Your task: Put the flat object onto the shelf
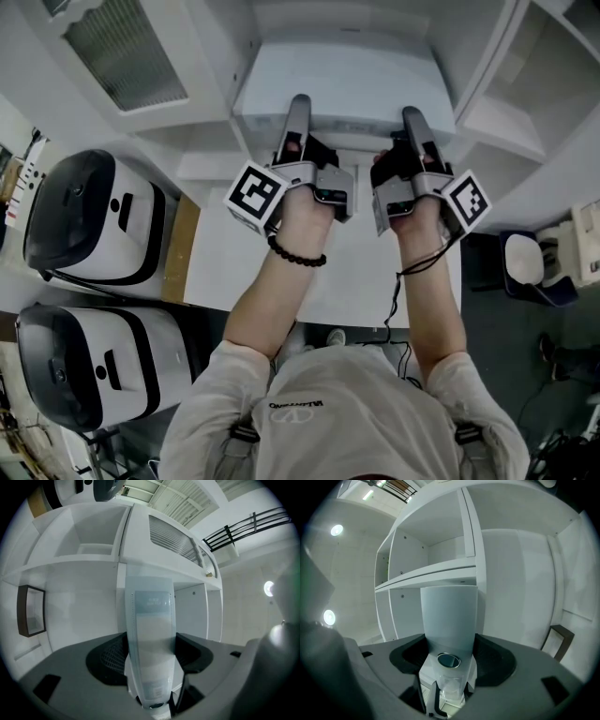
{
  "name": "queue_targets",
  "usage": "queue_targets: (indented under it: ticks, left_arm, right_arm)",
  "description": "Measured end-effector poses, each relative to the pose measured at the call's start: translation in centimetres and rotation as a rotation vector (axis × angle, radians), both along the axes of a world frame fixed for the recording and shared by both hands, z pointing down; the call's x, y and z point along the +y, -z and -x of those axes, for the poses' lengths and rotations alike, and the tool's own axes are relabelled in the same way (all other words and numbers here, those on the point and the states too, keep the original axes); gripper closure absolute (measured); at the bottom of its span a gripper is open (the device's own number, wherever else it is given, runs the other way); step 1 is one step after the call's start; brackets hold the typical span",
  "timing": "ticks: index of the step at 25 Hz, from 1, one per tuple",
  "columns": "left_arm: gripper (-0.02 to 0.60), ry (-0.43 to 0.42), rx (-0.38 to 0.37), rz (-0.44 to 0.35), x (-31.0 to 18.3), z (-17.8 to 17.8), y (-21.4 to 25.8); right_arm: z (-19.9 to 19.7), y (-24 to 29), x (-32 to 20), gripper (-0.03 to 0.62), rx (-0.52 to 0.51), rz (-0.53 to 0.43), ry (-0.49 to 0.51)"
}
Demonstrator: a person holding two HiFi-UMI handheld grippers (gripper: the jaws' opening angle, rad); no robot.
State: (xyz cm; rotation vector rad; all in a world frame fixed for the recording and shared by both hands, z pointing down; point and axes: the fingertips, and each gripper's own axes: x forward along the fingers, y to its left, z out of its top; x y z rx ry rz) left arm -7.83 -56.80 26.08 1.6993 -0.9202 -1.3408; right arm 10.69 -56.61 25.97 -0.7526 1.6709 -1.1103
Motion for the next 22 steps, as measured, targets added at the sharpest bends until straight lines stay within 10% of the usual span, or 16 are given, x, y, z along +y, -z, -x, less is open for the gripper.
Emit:
queue_targets:
  ticks: [22]
  left_arm:
    - [0.218,0.018,-0.061,0.015,0.3,-0.2,0.9]
  right_arm:
    - [0.5,0.5,0.2,0.286,0.071,0.022,0.008]
